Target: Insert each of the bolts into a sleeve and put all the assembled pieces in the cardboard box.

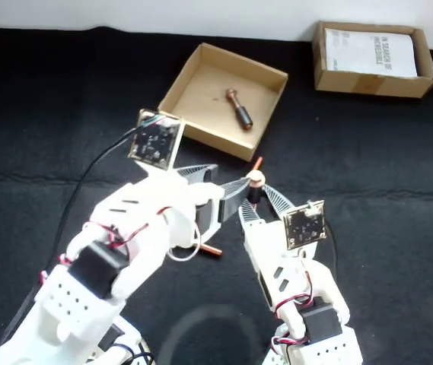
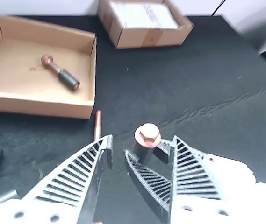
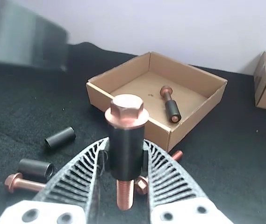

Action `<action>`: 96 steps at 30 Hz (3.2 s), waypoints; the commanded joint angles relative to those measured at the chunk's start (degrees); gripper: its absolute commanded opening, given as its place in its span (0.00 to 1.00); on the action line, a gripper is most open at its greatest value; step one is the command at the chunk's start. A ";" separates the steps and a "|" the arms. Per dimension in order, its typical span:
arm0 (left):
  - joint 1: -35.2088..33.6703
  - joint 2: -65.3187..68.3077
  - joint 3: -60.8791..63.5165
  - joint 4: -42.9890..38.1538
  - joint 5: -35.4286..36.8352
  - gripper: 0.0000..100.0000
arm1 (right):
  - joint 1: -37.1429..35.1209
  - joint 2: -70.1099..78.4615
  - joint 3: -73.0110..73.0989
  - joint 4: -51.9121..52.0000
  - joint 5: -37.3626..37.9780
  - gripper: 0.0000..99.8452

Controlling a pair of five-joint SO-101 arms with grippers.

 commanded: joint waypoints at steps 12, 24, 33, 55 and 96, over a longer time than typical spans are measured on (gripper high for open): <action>-13.67 -11.65 1.01 5.63 -0.09 0.02 | 0.75 -1.01 2.15 -2.86 -0.26 0.01; -32.48 -31.25 24.13 5.71 -0.09 0.02 | 3.74 9.19 -14.90 5.49 -0.18 0.01; -40.40 -44.09 36.70 5.71 0.00 0.02 | 4.62 38.02 -36.44 5.49 -0.35 0.01; -46.46 -43.56 52.79 3.34 0.26 0.02 | 4.53 94.55 -83.03 8.31 -0.53 0.01; -46.64 -43.56 52.79 3.25 0.26 0.03 | 0.13 158.46 -174.99 56.75 14.07 0.19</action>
